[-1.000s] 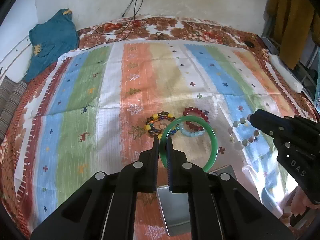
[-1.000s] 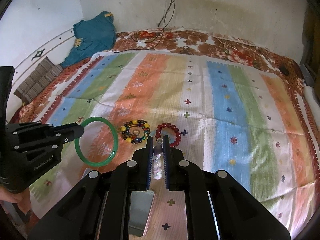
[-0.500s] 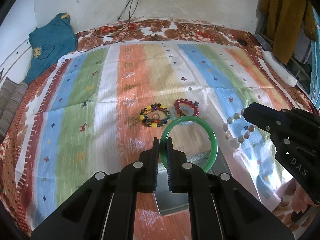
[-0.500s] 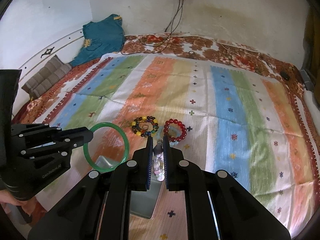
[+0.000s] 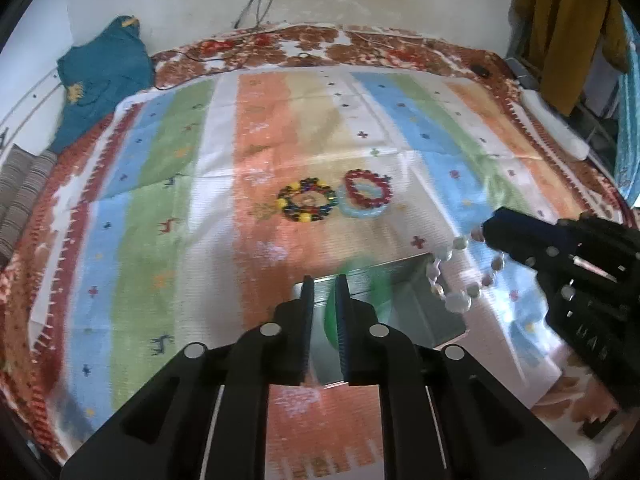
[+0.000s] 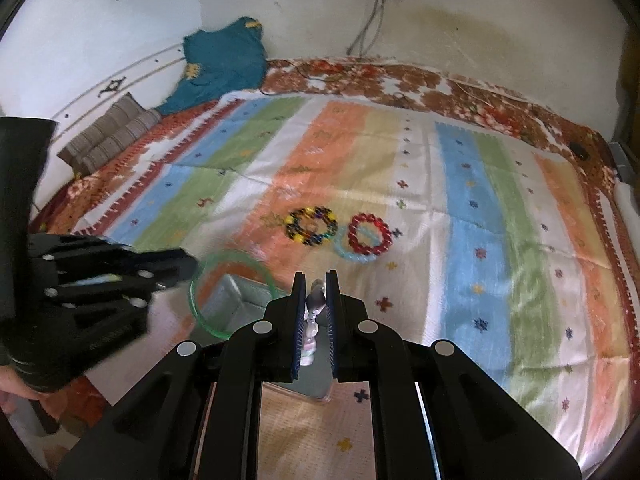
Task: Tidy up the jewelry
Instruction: 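Lower both bracelets into the tin and open both tools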
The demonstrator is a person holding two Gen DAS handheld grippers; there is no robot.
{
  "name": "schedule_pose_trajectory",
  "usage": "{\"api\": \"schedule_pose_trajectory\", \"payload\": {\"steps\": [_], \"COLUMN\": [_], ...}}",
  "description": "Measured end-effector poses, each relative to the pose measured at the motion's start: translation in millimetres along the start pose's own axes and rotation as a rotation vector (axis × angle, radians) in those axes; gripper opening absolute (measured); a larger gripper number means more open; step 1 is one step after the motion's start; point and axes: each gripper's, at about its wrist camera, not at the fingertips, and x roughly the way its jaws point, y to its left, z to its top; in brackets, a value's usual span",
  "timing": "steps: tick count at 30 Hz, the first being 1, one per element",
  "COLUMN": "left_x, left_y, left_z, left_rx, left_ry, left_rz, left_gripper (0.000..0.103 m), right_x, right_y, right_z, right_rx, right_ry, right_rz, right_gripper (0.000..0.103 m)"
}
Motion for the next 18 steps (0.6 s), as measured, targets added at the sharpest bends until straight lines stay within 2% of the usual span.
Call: {"api": "schedule_pose_trajectory", "payload": {"steps": [2, 9, 11, 15, 17, 18], "left_x": [0, 1, 2, 5, 6, 7], "left_y": [4, 10, 10, 7, 6, 5], "left_z": [-1, 0, 0, 2, 3, 4], "left_rx": [-0.013, -0.029, -0.024, -0.005, 0.008, 0.012], "left_ry": [0.005, 0.012, 0.011, 0.007, 0.000, -0.001], "left_rz": [0.000, 0.016, 0.017, 0.017, 0.014, 0.012], "left_gripper": [0.015, 0.027, 0.036, 0.044, 0.054, 0.054], "right_x": [2, 11, 14, 20, 22, 23], "right_y": [-7, -26, -28, -33, -35, -37], "right_z": [0, 1, 1, 3, 4, 4], "right_rx": [0.022, 0.079, 0.087, 0.097, 0.105, 0.114], "right_ry": [0.005, 0.031, 0.040, 0.051, 0.059, 0.064], "right_rz": [-0.007, -0.029, -0.033, -0.036, -0.033, -0.031], "right_gripper": [0.030, 0.033, 0.037, 0.041, 0.042, 0.042]}}
